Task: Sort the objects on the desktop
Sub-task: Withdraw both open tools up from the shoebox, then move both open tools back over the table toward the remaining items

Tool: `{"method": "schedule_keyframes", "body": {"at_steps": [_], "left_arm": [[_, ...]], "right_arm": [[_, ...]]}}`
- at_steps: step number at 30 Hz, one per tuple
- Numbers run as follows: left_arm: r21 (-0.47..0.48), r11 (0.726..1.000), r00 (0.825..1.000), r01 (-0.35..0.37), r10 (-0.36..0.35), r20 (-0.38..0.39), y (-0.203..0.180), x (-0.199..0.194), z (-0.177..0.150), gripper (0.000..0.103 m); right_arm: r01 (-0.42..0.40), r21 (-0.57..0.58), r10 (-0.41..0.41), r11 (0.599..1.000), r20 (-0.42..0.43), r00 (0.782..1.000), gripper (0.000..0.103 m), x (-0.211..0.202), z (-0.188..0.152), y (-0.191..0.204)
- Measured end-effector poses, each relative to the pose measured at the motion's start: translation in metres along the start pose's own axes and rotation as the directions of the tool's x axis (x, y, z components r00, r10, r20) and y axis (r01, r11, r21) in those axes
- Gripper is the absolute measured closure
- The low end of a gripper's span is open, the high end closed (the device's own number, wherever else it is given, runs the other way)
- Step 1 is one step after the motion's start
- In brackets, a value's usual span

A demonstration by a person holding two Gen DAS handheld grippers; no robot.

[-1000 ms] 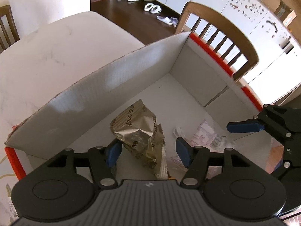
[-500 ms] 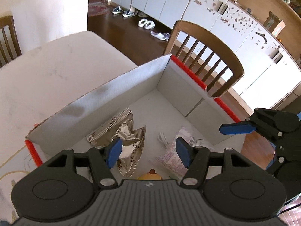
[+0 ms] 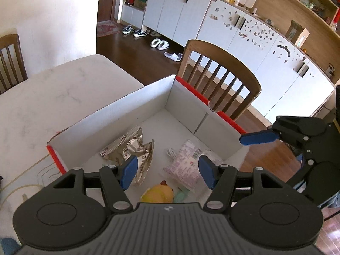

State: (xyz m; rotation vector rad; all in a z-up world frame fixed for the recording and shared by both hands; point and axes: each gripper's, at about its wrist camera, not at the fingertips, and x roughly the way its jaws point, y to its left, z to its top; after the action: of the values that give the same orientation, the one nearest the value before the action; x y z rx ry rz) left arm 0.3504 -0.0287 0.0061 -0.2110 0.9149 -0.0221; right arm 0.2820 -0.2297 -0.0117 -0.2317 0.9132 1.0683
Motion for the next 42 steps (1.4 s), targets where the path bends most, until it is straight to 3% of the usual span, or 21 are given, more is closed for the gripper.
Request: {"method": "schedule_keyframes", "body": {"at_steps": [12, 26, 36, 38, 42], "left_arm": [[0.002, 1.000, 0.999, 0.006, -0.007, 0.052, -0.003, -0.039, -0.032, 0.041], [-0.001, 1.000, 0.995, 0.023, -0.023, 0.101, 0.015, -0.082, -0.078, 0.040], [0.039, 0.999, 0.989, 0.004, -0.009, 0.147, 0.041, -0.118, -0.111, 0.028], [0.044, 0.999, 0.988, -0.001, -0.006, 0.154, 0.047, -0.125, -0.115, 0.018], [0.048, 0.999, 0.986, -0.013, 0.004, 0.169, 0.059, -0.138, -0.123, 0.018]], "right_arm": [[-0.009, 0.009, 0.008, 1.000, 0.040, 0.999, 0.011, -0.018, -0.009, 0.012], [0.009, 0.050, -0.014, 0.999, 0.113, 0.993, 0.009, -0.028, -0.012, 0.054], [0.017, 0.072, -0.028, 0.997, 0.152, 0.988, 0.004, -0.026, -0.008, 0.097], [0.015, 0.081, -0.028, 0.997, 0.166, 0.986, 0.003, -0.025, -0.005, 0.107], [0.021, 0.087, -0.036, 0.996, 0.174, 0.984, 0.002, -0.022, -0.002, 0.126]]}}
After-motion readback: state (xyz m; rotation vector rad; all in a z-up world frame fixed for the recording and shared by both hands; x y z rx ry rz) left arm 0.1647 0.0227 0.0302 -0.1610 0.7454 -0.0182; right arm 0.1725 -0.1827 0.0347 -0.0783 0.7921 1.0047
